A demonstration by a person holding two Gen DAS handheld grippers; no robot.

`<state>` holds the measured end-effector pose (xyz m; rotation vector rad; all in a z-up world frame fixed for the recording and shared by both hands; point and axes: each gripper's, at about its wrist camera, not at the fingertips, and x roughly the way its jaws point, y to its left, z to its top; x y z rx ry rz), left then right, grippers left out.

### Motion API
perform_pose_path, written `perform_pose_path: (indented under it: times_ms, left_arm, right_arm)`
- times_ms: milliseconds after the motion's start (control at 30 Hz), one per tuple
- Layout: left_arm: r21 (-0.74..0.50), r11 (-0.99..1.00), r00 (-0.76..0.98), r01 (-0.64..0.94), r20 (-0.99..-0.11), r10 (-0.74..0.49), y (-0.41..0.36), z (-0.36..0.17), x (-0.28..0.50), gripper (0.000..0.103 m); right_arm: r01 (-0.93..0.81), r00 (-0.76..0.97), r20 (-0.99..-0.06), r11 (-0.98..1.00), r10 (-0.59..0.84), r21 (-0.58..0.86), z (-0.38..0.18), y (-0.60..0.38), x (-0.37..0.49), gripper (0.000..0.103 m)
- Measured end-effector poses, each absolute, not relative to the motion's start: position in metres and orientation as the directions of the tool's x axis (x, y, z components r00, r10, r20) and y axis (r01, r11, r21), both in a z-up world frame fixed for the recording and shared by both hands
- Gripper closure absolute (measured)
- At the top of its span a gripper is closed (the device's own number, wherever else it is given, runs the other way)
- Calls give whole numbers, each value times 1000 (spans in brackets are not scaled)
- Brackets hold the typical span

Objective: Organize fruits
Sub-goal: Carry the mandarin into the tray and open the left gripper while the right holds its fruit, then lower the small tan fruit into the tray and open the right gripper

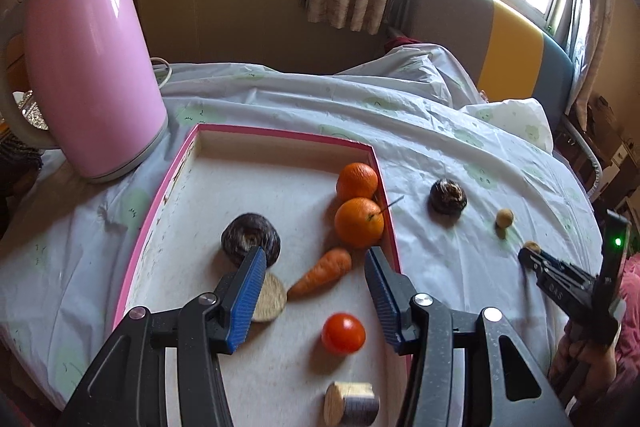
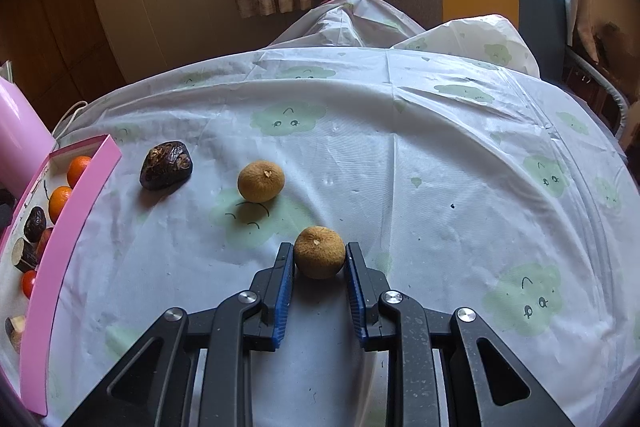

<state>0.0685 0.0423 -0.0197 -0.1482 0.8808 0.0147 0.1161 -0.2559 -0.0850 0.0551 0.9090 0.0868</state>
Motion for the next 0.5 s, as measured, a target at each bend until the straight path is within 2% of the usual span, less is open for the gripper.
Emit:
perform_pose_path:
  times_ms: [233, 500]
  left_arm:
    - [-134, 987, 638, -85, -769, -49, 54, -21, 42, 51]
    - [-152, 977, 627, -152, -779, -23, 78, -30, 26, 51]
  right_arm:
    - [-70, 601, -794, 996, 92, 62, -80, -249, 108, 78]
    - [-212, 590, -768, 966, 247, 148, -60, -198, 82, 78]
